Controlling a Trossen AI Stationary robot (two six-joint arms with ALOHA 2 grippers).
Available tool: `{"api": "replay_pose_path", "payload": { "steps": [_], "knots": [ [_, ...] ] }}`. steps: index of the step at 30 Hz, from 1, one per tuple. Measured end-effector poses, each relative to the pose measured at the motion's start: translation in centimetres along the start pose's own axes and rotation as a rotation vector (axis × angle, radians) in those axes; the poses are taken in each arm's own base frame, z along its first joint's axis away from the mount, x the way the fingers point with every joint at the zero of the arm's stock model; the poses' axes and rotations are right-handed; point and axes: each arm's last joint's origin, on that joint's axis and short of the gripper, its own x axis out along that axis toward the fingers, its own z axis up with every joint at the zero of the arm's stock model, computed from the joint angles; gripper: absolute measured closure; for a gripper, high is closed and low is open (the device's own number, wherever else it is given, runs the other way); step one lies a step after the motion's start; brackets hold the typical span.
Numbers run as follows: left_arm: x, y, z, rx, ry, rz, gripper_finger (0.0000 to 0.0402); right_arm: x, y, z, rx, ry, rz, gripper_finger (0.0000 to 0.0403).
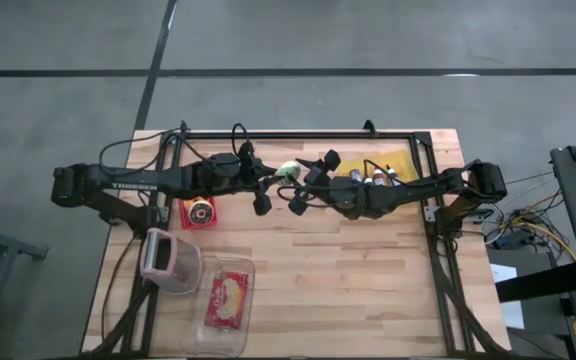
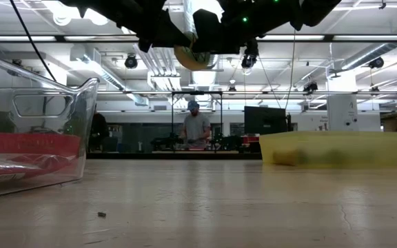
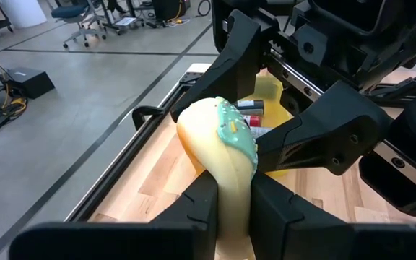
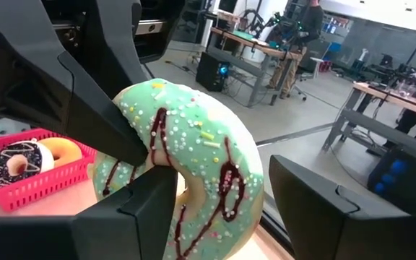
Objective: Pick & Place Food Item
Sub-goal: Put the green donut into the red bin
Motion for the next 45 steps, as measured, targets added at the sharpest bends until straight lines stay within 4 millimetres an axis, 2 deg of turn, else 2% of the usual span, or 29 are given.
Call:
{"api": "replay_pose_path", "payload": {
  "steps": [8,13,19,25,28,33,40,45],
  "knots": [
    [0.0,0.0,0.0,0.001,0.002,-0.003,0.0342,-0.3,0.1,0.1,-0.014,0.007,0.011,0.0186],
    [0.0,0.0,-0.1,0.002,0.009,-0.003,0.0342,-1.3,0.3,0.4,-0.042,0.040,0.041,0.0186],
    [0.0,0.0,-0.2,0.004,0.020,-0.001,0.0342,-3.9,-0.2,1.8,-0.038,0.076,0.089,0.0186],
    [0.0,0.0,-0.2,0.004,0.020,-0.001,0.0342,-7.3,-1.5,2.9,-0.074,0.167,0.138,0.0186],
    [0.0,0.0,-0.2,0.005,0.022,-0.001,0.0342,-8.8,-2.5,2.7,-0.046,0.245,0.141,0.0186],
    [0.0,0.0,-0.3,0.022,0.027,-0.002,0.0342,-10.7,-3.8,1.1,0.054,0.354,0.117,0.0186],
    [-0.1,0.0,-0.3,0.033,0.033,-0.002,0.0342,-12.3,-5.6,0.1,0.102,0.315,0.120,0.0186],
    [-0.1,0.0,-0.5,0.037,0.048,-0.003,0.0342,-13.5,-7.1,-0.3,0.152,0.216,0.137,0.0186]
  ]
}}
